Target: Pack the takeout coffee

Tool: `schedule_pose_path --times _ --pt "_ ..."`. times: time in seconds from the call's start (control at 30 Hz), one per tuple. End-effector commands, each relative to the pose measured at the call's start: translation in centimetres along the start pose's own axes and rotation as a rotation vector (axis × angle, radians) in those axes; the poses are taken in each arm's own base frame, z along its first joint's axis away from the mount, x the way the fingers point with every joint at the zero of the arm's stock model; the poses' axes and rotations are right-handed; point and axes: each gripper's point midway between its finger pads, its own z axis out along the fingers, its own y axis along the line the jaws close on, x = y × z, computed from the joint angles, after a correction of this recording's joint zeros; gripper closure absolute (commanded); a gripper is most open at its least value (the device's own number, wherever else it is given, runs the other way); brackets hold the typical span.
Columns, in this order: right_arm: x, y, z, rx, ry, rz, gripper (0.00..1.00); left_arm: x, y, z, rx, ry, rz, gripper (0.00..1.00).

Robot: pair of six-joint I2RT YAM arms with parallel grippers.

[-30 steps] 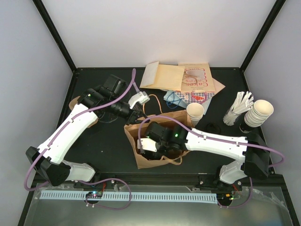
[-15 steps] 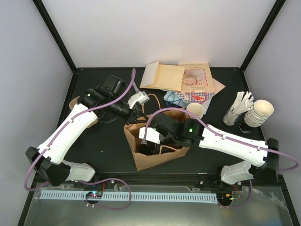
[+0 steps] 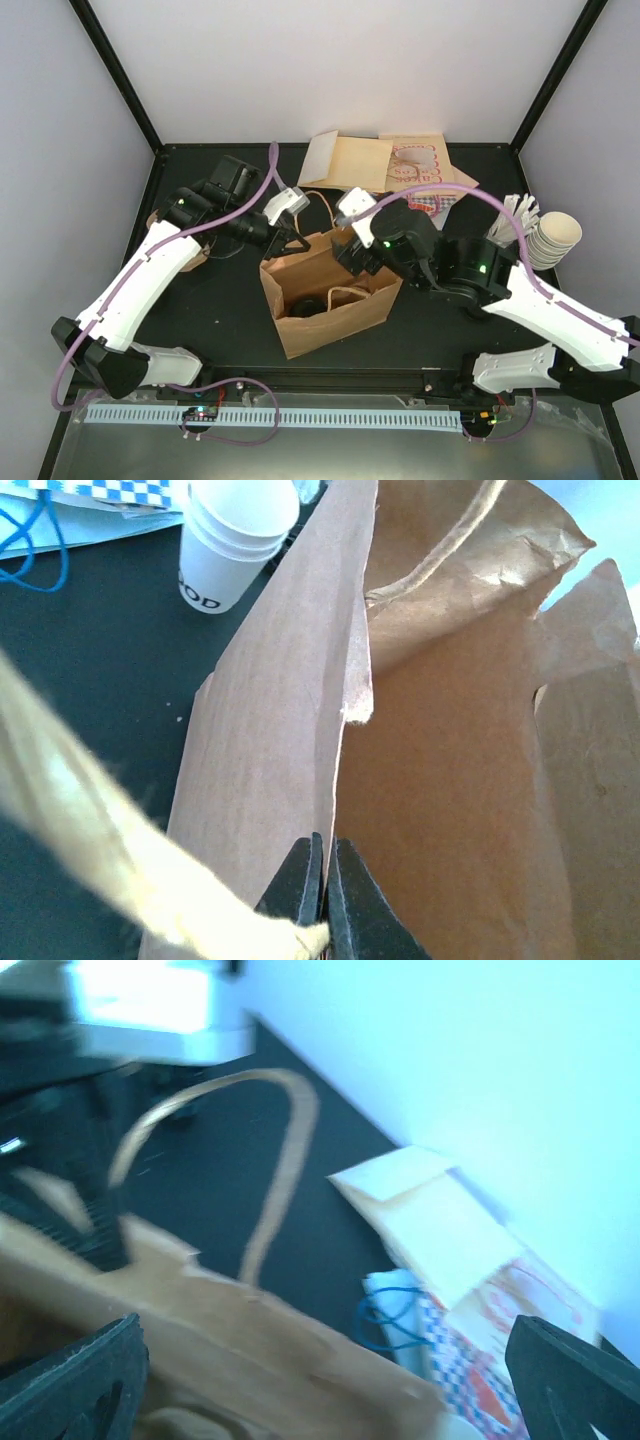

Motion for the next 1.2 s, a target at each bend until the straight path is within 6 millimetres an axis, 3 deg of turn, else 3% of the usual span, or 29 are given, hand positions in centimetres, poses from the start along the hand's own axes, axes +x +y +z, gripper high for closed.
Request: schedule_pose_path --times 0.0,0.17,0.43,0.57,0.87,0.93,1.17 --pt "-0.7 -7.1 -2.5 0.36 -0.006 0.202 0.0 -2.4 0.6 -1.7 -0.037 -0.089 -0.014 0.98" --pt "0.4 -10.5 -3.9 0.447 0.001 0.349 0.0 -4.2 3.4 -3.2 -0.11 -0.168 -0.059 0.98" --pt "3.2 -13.3 -6.5 0.515 -0.041 0.475 0.0 -6.2 10.9 -7.1 -0.312 -0.264 -0.192 0.99" --pt "5.1 -13.6 -6.3 0.524 0.011 0.489 0.0 -7.4 14.1 -9.4 -0.372 -0.339 -0.279 0.98" --pt "8.2 -12.7 -4.2 0.486 0.089 0.524 0.0 -10.1 18.4 -13.4 -0.467 -0.542 -0.368 0.98" --pt "8.9 -12.3 -3.4 0.467 0.106 0.535 0.0 -10.6 19.2 -13.9 -0.472 -0.593 -0.376 0.94" --pt "10.4 -11.4 -1.9 0.421 0.143 0.574 0.0 -11.4 22.4 -15.4 -0.478 -0.706 -0.449 0.94"
